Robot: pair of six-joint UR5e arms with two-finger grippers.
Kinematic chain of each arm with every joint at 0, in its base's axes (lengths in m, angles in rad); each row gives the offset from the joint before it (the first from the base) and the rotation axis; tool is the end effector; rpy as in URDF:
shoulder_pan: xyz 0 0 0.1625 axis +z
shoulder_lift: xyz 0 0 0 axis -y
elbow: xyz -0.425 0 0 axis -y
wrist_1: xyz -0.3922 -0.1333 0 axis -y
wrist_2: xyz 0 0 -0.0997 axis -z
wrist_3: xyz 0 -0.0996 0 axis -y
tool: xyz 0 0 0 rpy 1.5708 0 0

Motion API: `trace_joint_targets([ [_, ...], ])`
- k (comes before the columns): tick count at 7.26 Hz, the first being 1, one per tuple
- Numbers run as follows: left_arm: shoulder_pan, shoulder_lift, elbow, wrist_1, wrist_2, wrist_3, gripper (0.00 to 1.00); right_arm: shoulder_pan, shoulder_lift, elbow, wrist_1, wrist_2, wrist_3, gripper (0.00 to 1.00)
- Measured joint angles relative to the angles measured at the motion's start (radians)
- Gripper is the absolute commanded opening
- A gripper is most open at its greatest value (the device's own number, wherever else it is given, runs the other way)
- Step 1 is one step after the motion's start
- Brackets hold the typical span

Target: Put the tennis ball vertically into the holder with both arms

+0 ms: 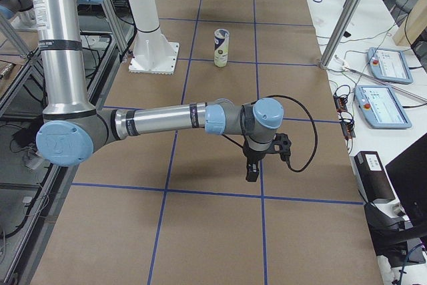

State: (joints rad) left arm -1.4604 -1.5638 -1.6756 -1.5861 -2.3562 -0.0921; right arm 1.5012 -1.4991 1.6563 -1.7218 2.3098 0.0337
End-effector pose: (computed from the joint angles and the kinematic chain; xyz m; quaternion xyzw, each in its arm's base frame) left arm -0.0080 -0.4983 0.6079 0.0133 0.3854 0.0301 0.9222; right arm 0.0300 -0.5213 0.5980 -0.0158 -0.3608 -0.0179 0.9323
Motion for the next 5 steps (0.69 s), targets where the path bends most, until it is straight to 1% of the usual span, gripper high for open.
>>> trace_joint_targets([
  [5, 0.0, 0.011, 0.004, 0.0, 0.0, -0.002, 1.0, -0.001, 0.003, -0.001, 0.001, 0.0, 0.0, 0.99],
])
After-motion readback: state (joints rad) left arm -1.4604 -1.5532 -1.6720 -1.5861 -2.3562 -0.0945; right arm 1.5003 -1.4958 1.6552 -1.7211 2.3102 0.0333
